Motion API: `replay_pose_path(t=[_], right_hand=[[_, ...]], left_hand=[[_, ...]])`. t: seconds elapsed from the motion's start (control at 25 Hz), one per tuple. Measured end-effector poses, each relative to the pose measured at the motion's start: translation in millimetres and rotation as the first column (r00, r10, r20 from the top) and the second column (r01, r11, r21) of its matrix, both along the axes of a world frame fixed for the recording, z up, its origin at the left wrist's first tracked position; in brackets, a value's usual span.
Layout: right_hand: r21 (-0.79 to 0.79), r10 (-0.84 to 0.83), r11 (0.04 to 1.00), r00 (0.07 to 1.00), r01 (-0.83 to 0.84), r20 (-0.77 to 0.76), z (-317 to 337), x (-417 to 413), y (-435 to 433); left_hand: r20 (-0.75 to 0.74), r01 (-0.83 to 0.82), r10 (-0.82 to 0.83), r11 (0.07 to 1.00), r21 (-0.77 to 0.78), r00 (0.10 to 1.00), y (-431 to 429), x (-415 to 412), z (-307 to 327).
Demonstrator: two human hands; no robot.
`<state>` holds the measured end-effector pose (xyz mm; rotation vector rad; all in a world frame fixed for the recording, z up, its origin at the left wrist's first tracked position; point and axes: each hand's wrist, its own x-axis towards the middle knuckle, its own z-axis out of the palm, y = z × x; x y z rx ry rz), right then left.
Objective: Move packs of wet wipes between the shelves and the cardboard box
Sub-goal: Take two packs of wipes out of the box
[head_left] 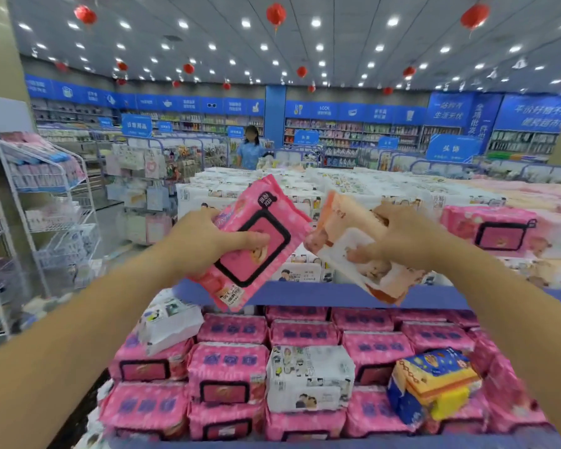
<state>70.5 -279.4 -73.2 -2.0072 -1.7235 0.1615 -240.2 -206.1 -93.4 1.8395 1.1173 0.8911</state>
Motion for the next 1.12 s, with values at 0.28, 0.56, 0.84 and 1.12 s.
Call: replay_pose_path(t=[0.28, 0.56, 0.84, 1.12], right_hand=[[-0.042, -0.047, 0.999, 0.638, 0.023, -0.768, -139, -173, -95], [-0.394, -0.271, 0.916, 0.610, -0.074, -0.745, -336, -299, -168], [-0.730, -0.133, 0.637, 0.897, -0.248, -0.421, -532, -354, -199], [-0.811, 0.023, 0.535, 0.964, -0.236, -0.266, -781, -392, -202]], left_hand=[[0.330, -0.015, 0.195, 0.880, -0.475, 0.924, -89, -161, -144], [0.048, -0.132, 0.235, 0.690, -0.712, 0.971, -169, -299, -327], [-0.364, -0.321, 0.064, 0.630, -0.708, 0.929, -224, -371, -521], [-0.756, -0.148, -0.372, 0.841, -0.520, 0.539, -207, -371, -767]])
